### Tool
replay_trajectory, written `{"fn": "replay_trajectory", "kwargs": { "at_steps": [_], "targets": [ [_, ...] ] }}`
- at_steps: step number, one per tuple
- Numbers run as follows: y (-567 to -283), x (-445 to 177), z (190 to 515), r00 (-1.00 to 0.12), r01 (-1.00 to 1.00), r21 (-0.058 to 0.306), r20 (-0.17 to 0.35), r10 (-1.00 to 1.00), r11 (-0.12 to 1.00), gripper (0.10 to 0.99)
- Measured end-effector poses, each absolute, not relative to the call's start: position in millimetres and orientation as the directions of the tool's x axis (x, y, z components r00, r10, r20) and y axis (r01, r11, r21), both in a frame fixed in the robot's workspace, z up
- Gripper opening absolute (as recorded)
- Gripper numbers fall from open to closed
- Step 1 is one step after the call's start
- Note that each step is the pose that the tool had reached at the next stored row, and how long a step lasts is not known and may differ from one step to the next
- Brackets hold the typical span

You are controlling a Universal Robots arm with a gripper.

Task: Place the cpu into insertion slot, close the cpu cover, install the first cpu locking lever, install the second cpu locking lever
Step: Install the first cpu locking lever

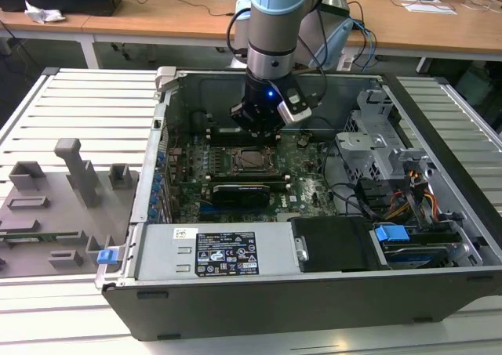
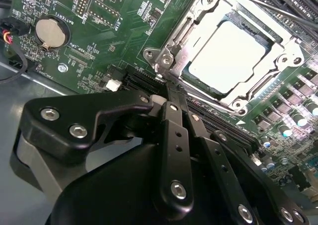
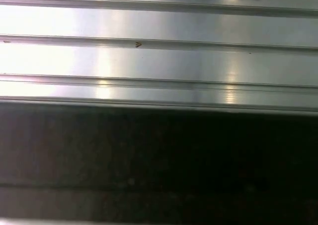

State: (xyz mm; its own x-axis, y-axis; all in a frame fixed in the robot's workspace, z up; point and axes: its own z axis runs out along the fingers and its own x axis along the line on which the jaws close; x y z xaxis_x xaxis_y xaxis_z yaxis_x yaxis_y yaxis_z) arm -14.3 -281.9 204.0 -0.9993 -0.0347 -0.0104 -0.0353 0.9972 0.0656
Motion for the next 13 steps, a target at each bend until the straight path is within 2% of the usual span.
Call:
{"fn": "replay_trajectory", "kwargs": {
  "at_steps": [13],
  "targets": [
    [-281.7,-14.2,202.7,-0.999,-0.035,0.055,-0.01,-0.035,0.998,0.106]
  ]
}}
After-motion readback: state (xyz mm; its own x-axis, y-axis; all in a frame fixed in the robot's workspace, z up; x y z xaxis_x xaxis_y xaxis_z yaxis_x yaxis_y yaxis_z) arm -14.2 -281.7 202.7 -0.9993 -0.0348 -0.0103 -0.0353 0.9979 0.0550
